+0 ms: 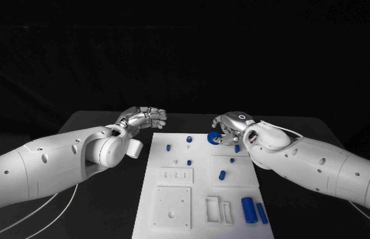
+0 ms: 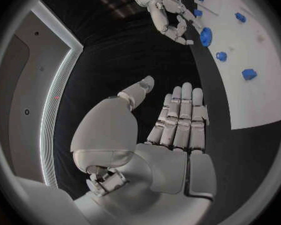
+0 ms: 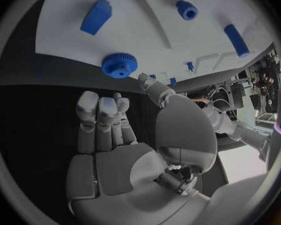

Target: Assemble the parts on the task board

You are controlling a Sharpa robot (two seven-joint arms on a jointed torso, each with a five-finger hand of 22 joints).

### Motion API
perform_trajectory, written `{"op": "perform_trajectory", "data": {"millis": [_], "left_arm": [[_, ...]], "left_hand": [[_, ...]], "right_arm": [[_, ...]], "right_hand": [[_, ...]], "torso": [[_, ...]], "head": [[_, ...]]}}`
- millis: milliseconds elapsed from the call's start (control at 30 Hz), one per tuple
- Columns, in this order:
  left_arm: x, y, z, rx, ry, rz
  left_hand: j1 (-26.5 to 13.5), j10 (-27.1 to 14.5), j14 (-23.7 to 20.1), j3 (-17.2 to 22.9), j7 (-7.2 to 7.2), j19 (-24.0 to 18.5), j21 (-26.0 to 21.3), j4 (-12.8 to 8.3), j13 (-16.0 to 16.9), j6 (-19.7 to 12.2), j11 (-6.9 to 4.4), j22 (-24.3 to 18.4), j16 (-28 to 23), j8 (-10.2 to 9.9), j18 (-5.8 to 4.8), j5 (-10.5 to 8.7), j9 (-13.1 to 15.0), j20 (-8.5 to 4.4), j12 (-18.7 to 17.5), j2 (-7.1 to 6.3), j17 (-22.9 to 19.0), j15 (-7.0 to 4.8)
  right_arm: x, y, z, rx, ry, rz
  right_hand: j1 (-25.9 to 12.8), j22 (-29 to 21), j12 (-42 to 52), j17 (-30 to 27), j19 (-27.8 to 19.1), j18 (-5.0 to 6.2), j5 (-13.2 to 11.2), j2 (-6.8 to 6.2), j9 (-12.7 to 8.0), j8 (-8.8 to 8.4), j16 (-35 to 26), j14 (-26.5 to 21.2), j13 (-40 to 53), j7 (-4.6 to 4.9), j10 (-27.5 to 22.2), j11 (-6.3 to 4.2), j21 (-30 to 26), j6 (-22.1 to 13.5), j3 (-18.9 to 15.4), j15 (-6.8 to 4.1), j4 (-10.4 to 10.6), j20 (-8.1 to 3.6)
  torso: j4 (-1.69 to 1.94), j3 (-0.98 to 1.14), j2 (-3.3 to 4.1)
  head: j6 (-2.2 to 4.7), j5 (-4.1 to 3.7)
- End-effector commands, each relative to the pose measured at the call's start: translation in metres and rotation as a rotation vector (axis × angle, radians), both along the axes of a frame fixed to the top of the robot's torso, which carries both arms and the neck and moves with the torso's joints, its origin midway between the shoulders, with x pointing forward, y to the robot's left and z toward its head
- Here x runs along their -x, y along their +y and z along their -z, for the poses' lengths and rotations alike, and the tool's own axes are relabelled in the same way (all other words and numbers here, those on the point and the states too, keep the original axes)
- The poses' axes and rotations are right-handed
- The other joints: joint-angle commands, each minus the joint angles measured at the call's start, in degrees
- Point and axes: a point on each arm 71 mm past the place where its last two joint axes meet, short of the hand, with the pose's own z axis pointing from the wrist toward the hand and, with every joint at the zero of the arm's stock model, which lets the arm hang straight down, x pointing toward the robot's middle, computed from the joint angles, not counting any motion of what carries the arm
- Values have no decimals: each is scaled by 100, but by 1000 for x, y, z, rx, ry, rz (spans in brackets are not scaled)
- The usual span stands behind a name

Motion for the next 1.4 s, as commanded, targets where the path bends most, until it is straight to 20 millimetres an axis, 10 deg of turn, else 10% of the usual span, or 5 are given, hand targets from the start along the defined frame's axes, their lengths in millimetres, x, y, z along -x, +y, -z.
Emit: {"op": "perform_trajectory", "data": {"millis": [33, 567, 1400], "left_arm": [[1, -3, -1, 6, -9, 19], [1, -6, -1, 7, -8, 25], [1, -5, -1, 6, -4, 25]], "left_hand": [[-42, 3, 7, 4, 88, -27, 35, 12, -9, 29, 14, 115, -33, 7, 97, 10, -6, 7, -26, -18, 8, 33], [-46, 2, 6, 2, 89, -27, 36, 14, -10, 27, 15, 115, -35, 6, 97, 10, -7, 8, -28, -20, 9, 33], [-62, -1, 5, 0, 92, -28, 36, 27, -12, 22, 19, 115, -39, 3, 96, 10, -9, 10, -33, -20, 12, 35]], "right_arm": [[-5, -3, 7, -48, 124, -4], [-14, -4, 14, -60, 177, 7], [-16, -7, 26, -31, 275, 8]], "right_hand": [[0, 85, 26, 19, -50, 552, 108, 1, -22, -64, 2, 1, 20, 209, -249, 119, 9, 108, -156, 60, -94, -7], [-57, 89, 82, 68, -94, 552, 427, 251, -26, -58, 15, -41, 59, 243, -318, 154, 2, 54, -419, 95, -272, 1], [-43, 98, 93, 91, -117, 552, 115, 552, -35, 34, -6, -59, 54, 174, -330, 89, 7, 221, 183, 33, 87, 34]], "torso": [[2, 4, 3], [6, 0, 4], [1, 4, -1]], "head": [[-1, -10], [-22, -15], [-68, -12]]}}
